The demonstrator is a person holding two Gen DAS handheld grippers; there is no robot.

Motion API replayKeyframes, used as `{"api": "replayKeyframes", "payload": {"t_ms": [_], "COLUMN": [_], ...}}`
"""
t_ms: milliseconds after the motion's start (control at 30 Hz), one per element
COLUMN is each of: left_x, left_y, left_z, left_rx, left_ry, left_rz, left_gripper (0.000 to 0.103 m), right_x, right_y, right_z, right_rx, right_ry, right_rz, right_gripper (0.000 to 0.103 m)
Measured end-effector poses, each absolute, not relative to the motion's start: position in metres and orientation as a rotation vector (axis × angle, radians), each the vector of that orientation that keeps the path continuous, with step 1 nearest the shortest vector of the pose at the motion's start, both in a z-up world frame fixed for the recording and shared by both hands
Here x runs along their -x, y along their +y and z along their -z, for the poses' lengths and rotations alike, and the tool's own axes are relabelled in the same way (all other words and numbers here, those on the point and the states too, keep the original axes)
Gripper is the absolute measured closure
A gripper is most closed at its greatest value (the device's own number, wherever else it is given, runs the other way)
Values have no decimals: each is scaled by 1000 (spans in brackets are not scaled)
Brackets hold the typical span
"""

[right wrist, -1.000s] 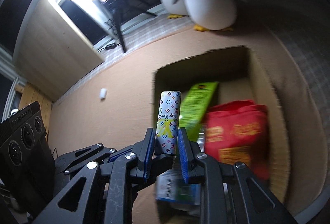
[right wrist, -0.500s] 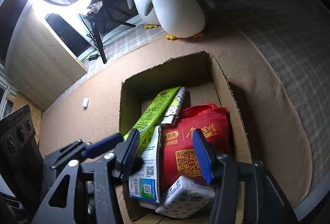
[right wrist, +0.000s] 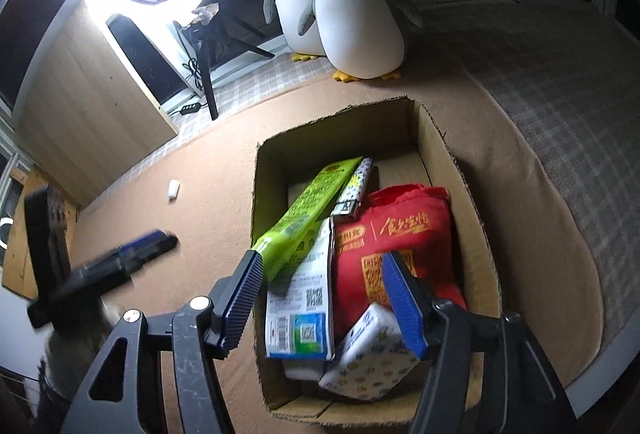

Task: Organize objects
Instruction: 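Open the right tool to release the lighter into the box, then move the left tool to the small white cap and close on it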

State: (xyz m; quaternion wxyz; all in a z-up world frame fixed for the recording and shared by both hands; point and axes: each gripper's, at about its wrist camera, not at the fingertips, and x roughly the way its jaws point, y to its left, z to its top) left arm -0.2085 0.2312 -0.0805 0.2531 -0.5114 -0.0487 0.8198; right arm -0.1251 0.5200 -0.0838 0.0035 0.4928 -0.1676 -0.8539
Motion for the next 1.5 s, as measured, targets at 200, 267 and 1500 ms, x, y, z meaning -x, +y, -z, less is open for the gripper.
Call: {"api": "replayKeyframes", "payload": {"t_ms": [200, 267, 1500], "left_x": [249, 262, 346], "left_y": [184, 177, 200], "left_z": [87, 92, 146], "left_rx": [1431, 1451, 1608], "left_ry": [-170, -161, -46], "left_rz": [-2337, -2354, -2389], "left_gripper": [45, 45, 89], "right_x": [111, 107, 74], "right_y": [500, 492, 494], "right_z": [79, 77, 83], "right_rx": [-1537, -1524, -1588], "right_ry": [-466, -446, -441], "right_rz": [2662, 2655, 2634], "right_gripper": [43, 43, 43]}}
